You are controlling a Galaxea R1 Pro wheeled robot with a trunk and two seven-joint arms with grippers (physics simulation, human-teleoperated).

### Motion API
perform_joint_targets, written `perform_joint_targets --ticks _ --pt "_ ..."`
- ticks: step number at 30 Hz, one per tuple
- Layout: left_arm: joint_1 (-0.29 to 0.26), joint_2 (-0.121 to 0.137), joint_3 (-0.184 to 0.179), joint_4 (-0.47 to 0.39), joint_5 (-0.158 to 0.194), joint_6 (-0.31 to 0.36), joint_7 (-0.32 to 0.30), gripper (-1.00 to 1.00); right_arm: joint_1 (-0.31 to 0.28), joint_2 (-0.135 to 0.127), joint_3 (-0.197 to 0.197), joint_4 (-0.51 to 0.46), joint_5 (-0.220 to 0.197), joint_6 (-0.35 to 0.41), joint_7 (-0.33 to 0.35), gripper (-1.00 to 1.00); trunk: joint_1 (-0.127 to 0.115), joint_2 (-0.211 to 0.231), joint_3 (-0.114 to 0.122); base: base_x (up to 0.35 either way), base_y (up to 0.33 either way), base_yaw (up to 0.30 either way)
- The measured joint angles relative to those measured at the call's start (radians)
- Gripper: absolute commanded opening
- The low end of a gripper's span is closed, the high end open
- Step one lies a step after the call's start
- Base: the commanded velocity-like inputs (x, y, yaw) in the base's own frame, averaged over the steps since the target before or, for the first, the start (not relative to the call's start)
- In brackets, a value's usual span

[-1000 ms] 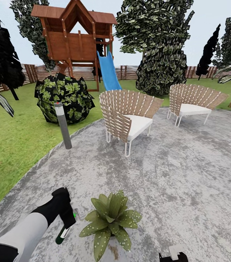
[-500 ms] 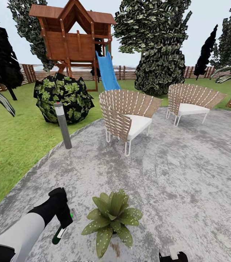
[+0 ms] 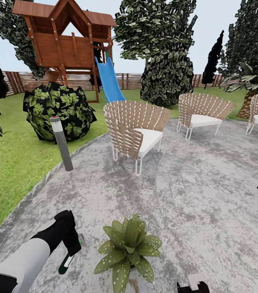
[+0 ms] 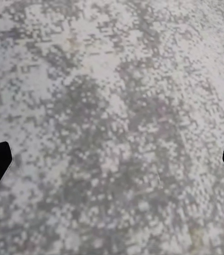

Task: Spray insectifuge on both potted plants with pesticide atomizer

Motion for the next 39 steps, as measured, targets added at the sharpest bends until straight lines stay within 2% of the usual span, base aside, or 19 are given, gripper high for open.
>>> perform_joint_targets --ticks 11,16,18,20,22,24,26,28,31,36,37,39 --pt "-0.017 -0.005 -0.008 -0.02 -0.003 0.003 -0.005 -1.0 0.0 -0.003 0.0 0.001 0.0 0.0 0.0 1.0 0.0 0.0 0.004 0.0 0.0 -0.212" --pt "-0.027 -0.011 -0.01 -0.086 -0.004 0.003 -0.009 -1.0 0.0 -0.003 0.0 0.002 0.0 0.0 0.0 1.0 0.0 0.0 0.004 0.0 0.0 -0.011" --pt "-0.051 -0.02 -0.011 -0.104 -0.004 0.003 -0.015 -1.0 0.0 -0.003 0.0 0.002 0.0 0.0 0.0 1.0 0.0 0.0 0.004 0.0 0.0 0.0" --pt "-0.065 -0.022 -0.011 -0.108 -0.004 0.003 -0.025 -1.0 0.0 -0.004 0.0 0.003 0.001 0.0 0.0 1.0 0.0 0.0 0.004 0.0 0.0 0.0" --pt "-0.072 -0.033 -0.013 -0.122 -0.002 -0.001 -0.066 -1.0 0.0 -0.004 0.0 0.004 0.002 0.0 0.0 1.0 0.0 0.0 0.004 0.0 0.0 0.0" --pt "-0.079 -0.034 -0.043 -0.145 -0.005 -0.006 -0.119 -1.0 0.0 -0.005 0.0 0.005 0.003 0.0 0.0 1.0 0.0 0.0 0.004 0.0 0.0 0.0" --pt "-0.081 -0.027 -0.098 -0.149 -0.007 -0.008 -0.149 -1.0 0.0 -0.005 0.0 0.005 0.003 0.0 0.0 1.0 0.0 0.0 0.004 0.0 0.0 0.0" --pt "-0.074 -0.02 -0.128 -0.141 -0.008 -0.011 -0.162 -1.0 0.0 -0.005 0.0 0.005 0.003 0.0 0.0 1.0 0.0 0.0 0.004 0.0 0.0 0.0" --pt "-0.069 -0.008 -0.132 -0.137 -0.007 -0.015 -0.164 -1.0 0.0 -0.005 0.0 0.005 0.003 0.001 0.0 1.0 0.0 0.0 0.004 0.0 0.0 0.0" --pt "-0.067 0.04 -0.133 -0.135 -0.002 -0.018 -0.171 -1.0 0.0 -0.005 0.0 0.003 0.002 0.002 0.0 1.0 0.0 0.0 0.004 0.0 0.0 0.0" --pt "-0.067 0.05 -0.132 -0.134 -0.004 -0.021 -0.209 -1.0 0.0 -0.004 0.0 0.003 0.002 0.002 0.0 1.0 0.0 0.0 0.004 0.0 0.0 0.007" --pt "-0.077 0.036 -0.13 -0.143 -0.005 -0.014 -0.226 -1.0 0.0 -0.003 0.0 0.003 0.001 0.002 0.0 1.0 0.0 0.0 0.004 0.0 0.0 0.21"
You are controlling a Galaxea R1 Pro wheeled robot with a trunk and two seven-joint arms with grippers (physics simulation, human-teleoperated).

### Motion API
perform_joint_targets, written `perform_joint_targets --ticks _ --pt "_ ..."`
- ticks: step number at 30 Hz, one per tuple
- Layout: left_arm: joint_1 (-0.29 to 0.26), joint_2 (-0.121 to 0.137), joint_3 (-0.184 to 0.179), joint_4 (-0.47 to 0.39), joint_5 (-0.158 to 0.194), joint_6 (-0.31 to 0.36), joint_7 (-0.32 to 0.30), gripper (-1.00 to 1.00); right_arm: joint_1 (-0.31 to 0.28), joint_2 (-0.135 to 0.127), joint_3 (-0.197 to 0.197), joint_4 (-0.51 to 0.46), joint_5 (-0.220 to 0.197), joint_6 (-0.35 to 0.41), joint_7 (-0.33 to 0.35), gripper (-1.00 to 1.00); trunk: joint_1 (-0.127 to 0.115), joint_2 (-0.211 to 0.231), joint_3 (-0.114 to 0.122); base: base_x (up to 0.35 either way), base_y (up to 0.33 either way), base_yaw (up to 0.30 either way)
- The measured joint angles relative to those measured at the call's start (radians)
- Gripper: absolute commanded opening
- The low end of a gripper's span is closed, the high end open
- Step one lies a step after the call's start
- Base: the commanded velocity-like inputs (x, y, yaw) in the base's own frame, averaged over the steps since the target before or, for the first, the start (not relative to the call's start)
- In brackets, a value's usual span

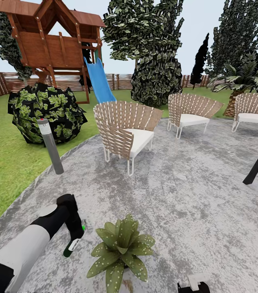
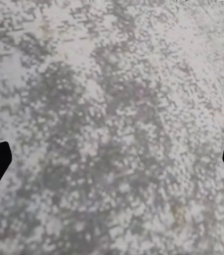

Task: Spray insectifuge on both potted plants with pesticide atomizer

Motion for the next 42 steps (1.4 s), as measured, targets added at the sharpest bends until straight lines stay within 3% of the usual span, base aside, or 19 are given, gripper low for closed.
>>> perform_joint_targets --ticks 12,23,32,42 --pt "-0.002 -0.01 0.002 -0.004 0.004 0.005 -0.002 -1.0 0.0 0.0 0.0 0.0 0.0 0.0 0.0 1.0 0.0 0.0 0.0 0.084 -0.169 0.119" --pt "-0.002 -0.039 0.001 -0.005 -0.001 0.008 -0.002 -1.0 0.0 0.0 0.0 0.002 0.0 0.0 0.0 1.0 0.0 0.0 0.0 -0.115 -0.268 0.17" --pt "-0.003 -0.04 0.001 -0.005 0.0 0.008 -0.002 -1.0 0.0 0.0 0.001 0.002 0.0 0.0 0.0 1.0 0.0 0.0 0.0 -0.002 -0.268 0.266" --pt "-0.003 -0.04 0.0 -0.004 0.0 0.008 -0.002 -1.0 0.0 0.0 0.0 0.001 0.0 0.0 0.0 1.0 0.0 0.0 0.0 0.051 -0.27 0.028"
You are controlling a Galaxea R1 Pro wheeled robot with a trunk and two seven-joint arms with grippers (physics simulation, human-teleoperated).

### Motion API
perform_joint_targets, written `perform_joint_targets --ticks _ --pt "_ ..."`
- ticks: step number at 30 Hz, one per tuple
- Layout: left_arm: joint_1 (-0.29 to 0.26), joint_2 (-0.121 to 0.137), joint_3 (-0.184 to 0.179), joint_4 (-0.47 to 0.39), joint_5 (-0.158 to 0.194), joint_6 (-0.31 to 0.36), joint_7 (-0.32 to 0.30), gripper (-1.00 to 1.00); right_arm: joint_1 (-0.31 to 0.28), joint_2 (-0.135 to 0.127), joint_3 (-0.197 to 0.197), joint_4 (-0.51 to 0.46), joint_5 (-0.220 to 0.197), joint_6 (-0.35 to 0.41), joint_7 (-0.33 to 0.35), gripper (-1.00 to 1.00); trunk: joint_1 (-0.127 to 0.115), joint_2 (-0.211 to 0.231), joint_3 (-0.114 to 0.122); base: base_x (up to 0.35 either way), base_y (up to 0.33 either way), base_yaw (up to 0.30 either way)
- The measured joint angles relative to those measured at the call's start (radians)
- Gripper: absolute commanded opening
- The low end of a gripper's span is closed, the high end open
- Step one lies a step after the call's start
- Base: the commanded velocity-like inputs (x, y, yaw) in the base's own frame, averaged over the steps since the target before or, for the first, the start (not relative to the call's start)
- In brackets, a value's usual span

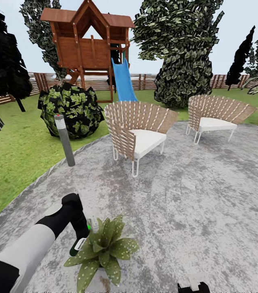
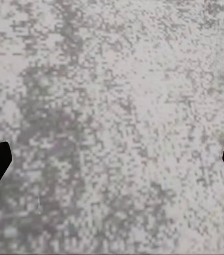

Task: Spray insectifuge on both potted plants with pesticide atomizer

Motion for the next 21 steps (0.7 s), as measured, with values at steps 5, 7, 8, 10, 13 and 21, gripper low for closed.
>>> perform_joint_targets --ticks 5,7,8,10,13,21 --pt "-0.001 0.0 -0.001 0.0 -0.001 0.0 -0.001 -1.0 0.0 0.0 0.0 0.0 0.0 0.0 0.0 1.0 0.0 0.0 0.0 -0.075 -0.184 0.22" --pt "-0.003 0.0 -0.001 0.0 -0.002 0.0 -0.001 -1.0 0.0 0.0 0.0 0.0 0.0 0.0 0.0 1.0 0.0 0.0 0.0 -0.013 -0.026 0.106" --pt "-0.004 0.0 -0.001 0.0 -0.002 0.0 -0.002 -1.0 0.0 0.0 0.0 0.0 0.0 0.0 0.0 1.0 0.0 0.0 0.0 -0.006 -0.013 0.053" --pt "-0.004 -0.001 -0.002 -0.001 -0.002 0.0 -0.019 -1.0 0.0 0.0 0.0 0.0 0.0 0.0 0.0 1.0 0.0 0.0 0.0 -0.002 -0.004 0.016" --pt "-0.008 -0.013 -0.003 -0.005 -0.054 -0.002 -0.078 -1.0 0.0 0.0 0.0 0.0 0.0 0.0 0.0 1.0 0.0 0.0 0.0 0.0 0.0 0.002" --pt "-0.009 -0.052 -0.001 -0.005 -0.18 0.0 -0.175 -1.0 0.0 0.0 0.0 0.0 0.0 0.0 0.0 1.0 0.0 0.0 0.0 0.0 0.0 0.143"
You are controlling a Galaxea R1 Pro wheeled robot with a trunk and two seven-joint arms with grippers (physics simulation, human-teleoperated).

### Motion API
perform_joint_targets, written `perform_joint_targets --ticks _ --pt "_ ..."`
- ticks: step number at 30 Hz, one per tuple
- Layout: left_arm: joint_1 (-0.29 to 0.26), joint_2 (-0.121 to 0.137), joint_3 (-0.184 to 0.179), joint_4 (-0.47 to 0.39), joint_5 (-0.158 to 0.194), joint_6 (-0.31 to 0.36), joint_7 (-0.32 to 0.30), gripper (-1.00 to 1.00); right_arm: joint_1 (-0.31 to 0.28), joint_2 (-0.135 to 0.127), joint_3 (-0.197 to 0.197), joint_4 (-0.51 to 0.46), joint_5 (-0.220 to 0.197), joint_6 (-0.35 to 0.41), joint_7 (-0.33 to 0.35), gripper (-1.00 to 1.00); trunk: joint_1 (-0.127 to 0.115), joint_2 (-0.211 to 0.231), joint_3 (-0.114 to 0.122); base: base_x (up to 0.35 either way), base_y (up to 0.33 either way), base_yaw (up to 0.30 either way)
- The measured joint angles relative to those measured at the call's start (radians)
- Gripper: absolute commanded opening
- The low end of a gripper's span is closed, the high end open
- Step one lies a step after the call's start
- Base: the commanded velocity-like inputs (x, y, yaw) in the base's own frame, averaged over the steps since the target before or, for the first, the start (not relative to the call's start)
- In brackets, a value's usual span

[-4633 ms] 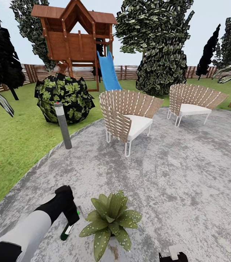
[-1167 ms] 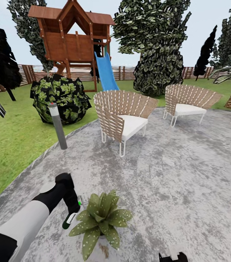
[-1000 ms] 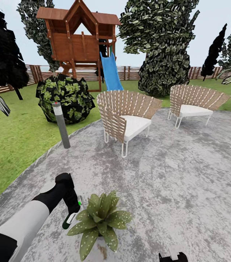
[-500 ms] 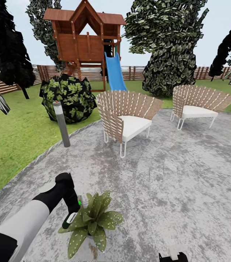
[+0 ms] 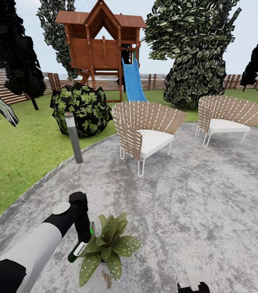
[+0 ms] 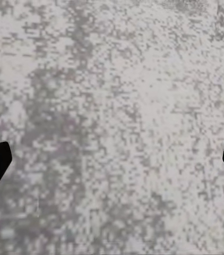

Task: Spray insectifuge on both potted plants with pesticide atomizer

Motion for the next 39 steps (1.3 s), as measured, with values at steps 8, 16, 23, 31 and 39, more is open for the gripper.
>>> perform_joint_targets --ticks 8,16,23,31,39 --pt "-0.015 0.0 0.003 -0.001 0.0 0.004 0.001 -1.0 0.0 0.0 0.0 0.0 0.0 0.0 0.0 1.0 0.0 0.0 0.0 0.112 -0.087 0.144" --pt "-0.015 -0.002 0.004 -0.003 0.0 0.006 0.008 -1.0 0.0 0.0 0.0 0.0 0.0 0.0 0.0 1.0 0.0 0.0 0.0 0.11 -0.242 0.022" --pt "-0.015 -0.001 0.006 -0.003 -0.001 0.005 0.009 -1.0 0.0 0.001 0.001 0.0 0.0 0.0 0.0 1.0 0.0 0.0 0.0 -0.157 -0.225 0.255" --pt "-0.014 0.001 0.009 -0.003 -0.001 0.005 0.009 -1.0 0.0 0.001 0.001 0.0 0.0 0.0 0.0 1.0 0.001 0.0 0.0 -0.322 -0.04 0.277" --pt "-0.006 0.002 0.011 -0.002 -0.001 0.003 0.011 -1.0 0.0 0.001 0.001 0.0 0.0 0.0 0.0 1.0 0.001 0.0 0.0 -0.338 -0.006 0.225"
